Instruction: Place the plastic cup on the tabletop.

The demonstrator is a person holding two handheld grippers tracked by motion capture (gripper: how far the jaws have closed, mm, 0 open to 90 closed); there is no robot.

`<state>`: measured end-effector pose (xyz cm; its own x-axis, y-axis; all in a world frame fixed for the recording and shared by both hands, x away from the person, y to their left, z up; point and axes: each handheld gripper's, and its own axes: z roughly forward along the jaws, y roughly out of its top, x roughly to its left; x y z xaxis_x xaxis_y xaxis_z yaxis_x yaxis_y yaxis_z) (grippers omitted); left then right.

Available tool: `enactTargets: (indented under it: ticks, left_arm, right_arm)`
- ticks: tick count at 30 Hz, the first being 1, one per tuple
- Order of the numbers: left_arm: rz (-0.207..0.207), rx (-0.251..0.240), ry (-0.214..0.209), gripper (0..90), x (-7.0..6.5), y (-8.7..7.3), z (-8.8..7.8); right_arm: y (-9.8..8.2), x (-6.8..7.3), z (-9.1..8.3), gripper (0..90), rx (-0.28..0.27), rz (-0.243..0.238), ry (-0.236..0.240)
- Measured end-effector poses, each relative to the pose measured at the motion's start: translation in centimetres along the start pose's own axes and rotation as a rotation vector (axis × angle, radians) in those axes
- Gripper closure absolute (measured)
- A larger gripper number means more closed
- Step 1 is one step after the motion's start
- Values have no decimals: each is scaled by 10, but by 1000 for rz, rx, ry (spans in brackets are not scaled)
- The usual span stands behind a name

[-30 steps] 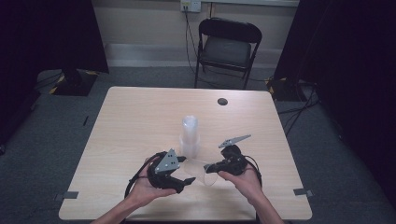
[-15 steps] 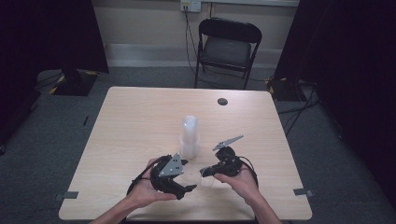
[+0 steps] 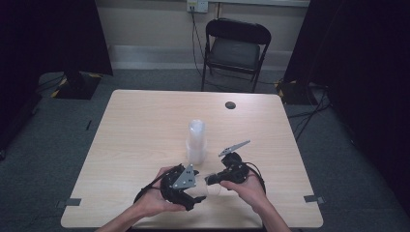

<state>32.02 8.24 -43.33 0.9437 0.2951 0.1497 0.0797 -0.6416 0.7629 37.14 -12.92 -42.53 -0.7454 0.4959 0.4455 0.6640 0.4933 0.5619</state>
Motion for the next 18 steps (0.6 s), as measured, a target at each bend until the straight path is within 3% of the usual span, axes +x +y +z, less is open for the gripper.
enactTargets:
  ticks: [4, 8, 11, 14, 18]
  left_arm:
    - [-1, 10, 14, 218, -1, 1, 2]
    - [50, 37, 23, 229, -3, 2, 5]
    - [40, 20, 38, 229, -7, 3, 7]
    - [64, 38, 33, 231, -6, 4, 5]
    - [52, 22, 30, 245, -9, 4, 9]
  right_arm:
    - [0, 0, 2, 892, -4, 16, 6]
    - [0, -1, 6, 892, 6, 36, 17]
    - [1, -1, 9, 892, 9, 52, 26]
    - [2, 0, 11, 893, 12, 59, 29]
    - [2, 0, 16, 892, 17, 77, 38]
